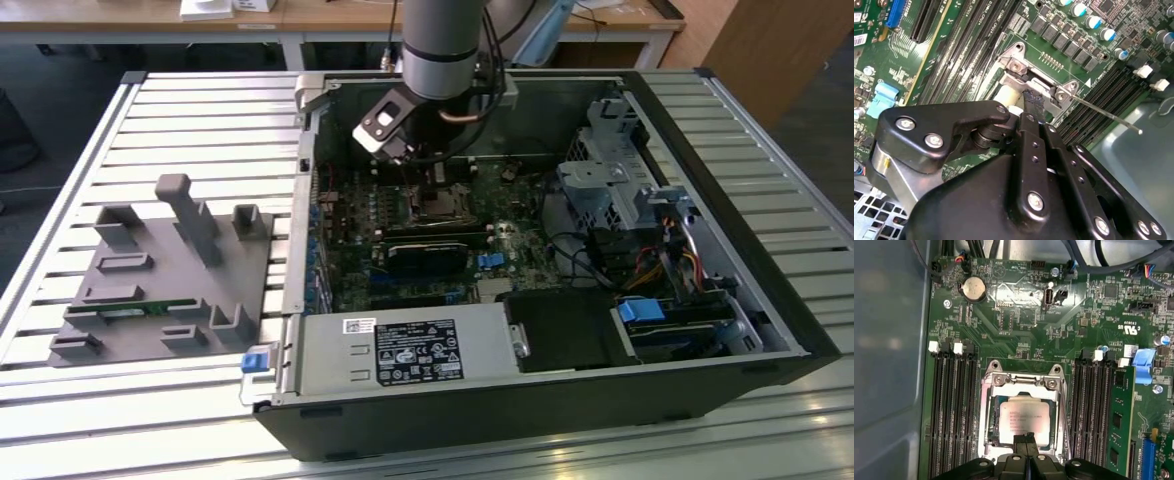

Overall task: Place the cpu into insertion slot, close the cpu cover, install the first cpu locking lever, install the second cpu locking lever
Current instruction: 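Close the cpu cover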

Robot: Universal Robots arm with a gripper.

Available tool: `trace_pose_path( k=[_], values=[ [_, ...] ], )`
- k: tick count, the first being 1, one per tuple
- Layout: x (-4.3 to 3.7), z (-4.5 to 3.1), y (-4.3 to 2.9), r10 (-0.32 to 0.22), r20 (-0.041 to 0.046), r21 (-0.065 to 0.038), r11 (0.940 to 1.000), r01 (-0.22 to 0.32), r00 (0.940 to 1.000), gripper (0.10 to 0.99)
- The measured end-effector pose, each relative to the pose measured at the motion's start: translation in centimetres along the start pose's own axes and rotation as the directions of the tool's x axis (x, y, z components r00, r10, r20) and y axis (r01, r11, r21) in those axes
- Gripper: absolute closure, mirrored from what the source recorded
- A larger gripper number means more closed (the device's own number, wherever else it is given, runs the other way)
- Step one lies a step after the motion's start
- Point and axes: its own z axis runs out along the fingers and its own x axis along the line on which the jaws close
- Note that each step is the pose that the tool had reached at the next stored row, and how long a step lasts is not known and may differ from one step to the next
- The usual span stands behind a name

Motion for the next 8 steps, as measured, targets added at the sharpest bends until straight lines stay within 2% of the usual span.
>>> trace_pose_path(
  k=[8],
  values=[
    [0.02,0.63,-0.19,0.0,-0.0001,0.0,1.0,0.0,1.0,0.969]
  ],
)
